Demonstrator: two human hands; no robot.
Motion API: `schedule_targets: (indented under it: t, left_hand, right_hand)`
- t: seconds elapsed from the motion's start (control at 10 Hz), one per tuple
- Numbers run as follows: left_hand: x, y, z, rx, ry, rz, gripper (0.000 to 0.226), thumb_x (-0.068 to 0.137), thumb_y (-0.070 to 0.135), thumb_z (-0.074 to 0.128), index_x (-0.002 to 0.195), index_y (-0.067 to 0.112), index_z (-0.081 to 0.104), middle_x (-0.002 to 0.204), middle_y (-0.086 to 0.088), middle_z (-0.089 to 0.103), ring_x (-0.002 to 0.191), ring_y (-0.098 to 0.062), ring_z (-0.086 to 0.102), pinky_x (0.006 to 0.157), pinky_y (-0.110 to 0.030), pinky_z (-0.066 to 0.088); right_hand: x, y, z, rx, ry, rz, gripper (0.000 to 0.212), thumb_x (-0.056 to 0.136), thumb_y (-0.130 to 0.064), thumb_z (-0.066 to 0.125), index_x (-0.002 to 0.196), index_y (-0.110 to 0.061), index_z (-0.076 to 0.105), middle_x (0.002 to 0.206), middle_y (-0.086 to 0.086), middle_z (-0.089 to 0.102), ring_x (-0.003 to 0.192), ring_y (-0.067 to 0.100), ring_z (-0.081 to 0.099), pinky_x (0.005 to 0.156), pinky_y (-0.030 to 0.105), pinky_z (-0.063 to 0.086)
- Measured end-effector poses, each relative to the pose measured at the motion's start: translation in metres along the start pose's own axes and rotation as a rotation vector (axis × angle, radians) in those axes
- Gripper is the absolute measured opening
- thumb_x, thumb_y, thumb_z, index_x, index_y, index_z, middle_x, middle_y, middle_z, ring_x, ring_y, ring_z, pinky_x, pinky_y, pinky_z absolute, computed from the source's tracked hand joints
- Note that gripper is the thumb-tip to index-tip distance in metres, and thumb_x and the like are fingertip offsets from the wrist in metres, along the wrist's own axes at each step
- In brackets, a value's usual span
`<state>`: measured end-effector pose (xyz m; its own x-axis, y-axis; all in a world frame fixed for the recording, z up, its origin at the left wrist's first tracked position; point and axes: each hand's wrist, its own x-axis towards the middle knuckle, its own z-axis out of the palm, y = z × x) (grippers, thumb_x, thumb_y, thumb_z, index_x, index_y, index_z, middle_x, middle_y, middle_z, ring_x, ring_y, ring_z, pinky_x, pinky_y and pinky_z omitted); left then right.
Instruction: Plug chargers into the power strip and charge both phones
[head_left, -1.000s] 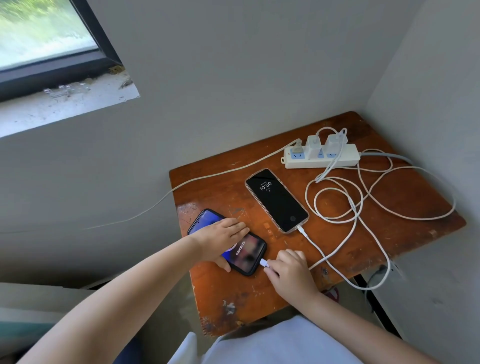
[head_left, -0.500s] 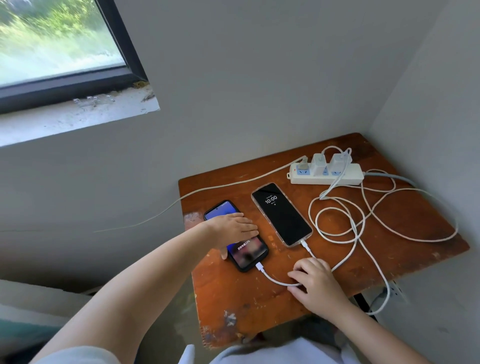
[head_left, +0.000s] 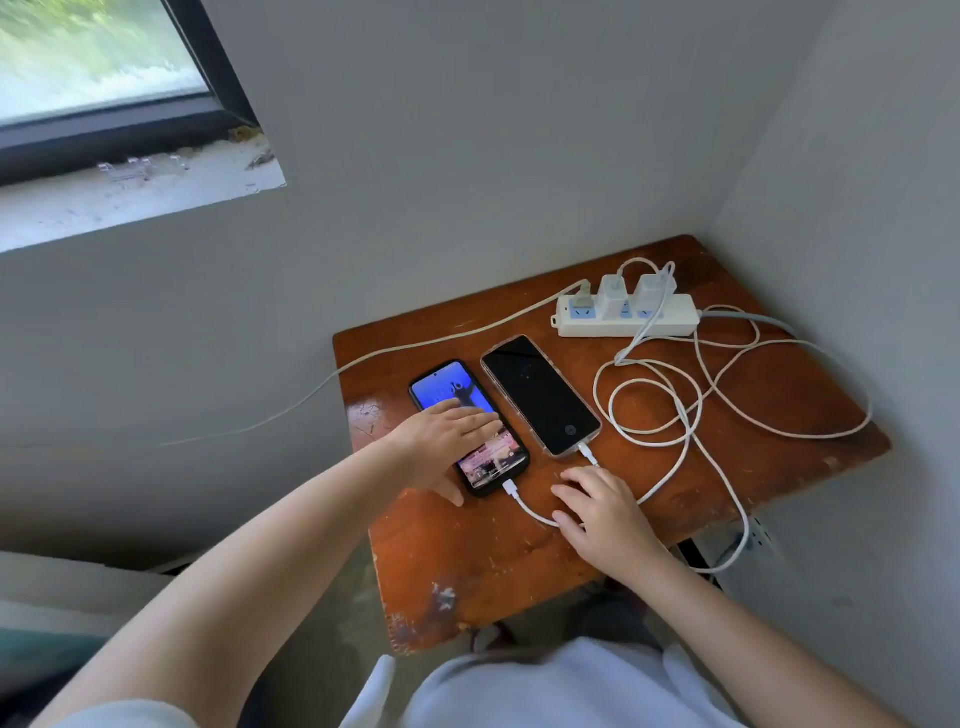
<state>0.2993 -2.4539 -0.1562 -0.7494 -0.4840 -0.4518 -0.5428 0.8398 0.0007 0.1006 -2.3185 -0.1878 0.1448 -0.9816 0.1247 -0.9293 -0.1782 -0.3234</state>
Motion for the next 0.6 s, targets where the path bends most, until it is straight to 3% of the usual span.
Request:
schedule_targets:
  t: [0.1,0.2,0.3,0.5,0.6]
  left_hand:
    - [-0.025,0.013,0.038,-0.2,0.214,-0.198,0.086,0.082,0.061,0.042,0.142,0.017,0.001,0.154,-0.003,0.009,0.141,-0.017,0.005,0.11,-0.029,-0.009]
    - [-0.039,0.042,0.071,-0.393,0.336,-0.581,0.079,0.087,0.059,0.03,0.142,0.012,-0.001,0.154,-0.007,0.004,0.141,-0.019,-0.002,0.109,-0.03,-0.008]
    - [-0.037,0.059,0.085,-0.439,0.32,-0.758,0.083,0.085,0.064,0.022,0.142,0.009,-0.002,0.154,-0.01,0.0,0.141,-0.022,-0.007,0.11,-0.034,-0.009]
    - [-0.035,0.06,0.088,-0.422,0.327,-0.757,0.083,0.084,0.066,0.019,0.142,0.009,-0.002,0.154,-0.01,-0.001,0.14,-0.023,-0.008,0.111,-0.036,-0.009]
    - [-0.036,0.06,0.086,-0.439,0.341,-0.761,0.083,0.084,0.066,0.018,0.142,0.009,-0.003,0.154,-0.01,-0.001,0.14,-0.022,-0.008,0.11,-0.035,-0.011]
  right_hand:
    - [-0.002,-0.001,0.01,-0.039,-0.015,-0.009,0.03,0.063,-0.01,0.084,0.091,-0.004,0.074,0.098,0.017,0.073,0.092,0.033,0.069,0.077,0.048,0.055]
    - [-0.003,-0.006,0.015,-0.059,-0.027,0.041,0.034,0.067,-0.014,0.082,0.098,-0.005,0.072,0.106,0.018,0.071,0.099,0.034,0.066,0.083,0.051,0.052]
    - [-0.002,-0.011,0.019,-0.1,-0.028,0.058,0.037,0.064,-0.017,0.083,0.098,-0.005,0.072,0.105,0.018,0.072,0.097,0.035,0.067,0.081,0.051,0.053]
    - [0.001,-0.02,0.02,-0.083,-0.095,0.144,0.035,0.075,-0.018,0.076,0.105,-0.002,0.069,0.112,0.021,0.068,0.106,0.038,0.062,0.088,0.053,0.049]
    - [0.008,-0.02,0.013,0.018,-0.054,0.185,0.029,0.084,-0.013,0.066,0.109,0.001,0.066,0.117,0.021,0.065,0.112,0.035,0.057,0.094,0.047,0.045]
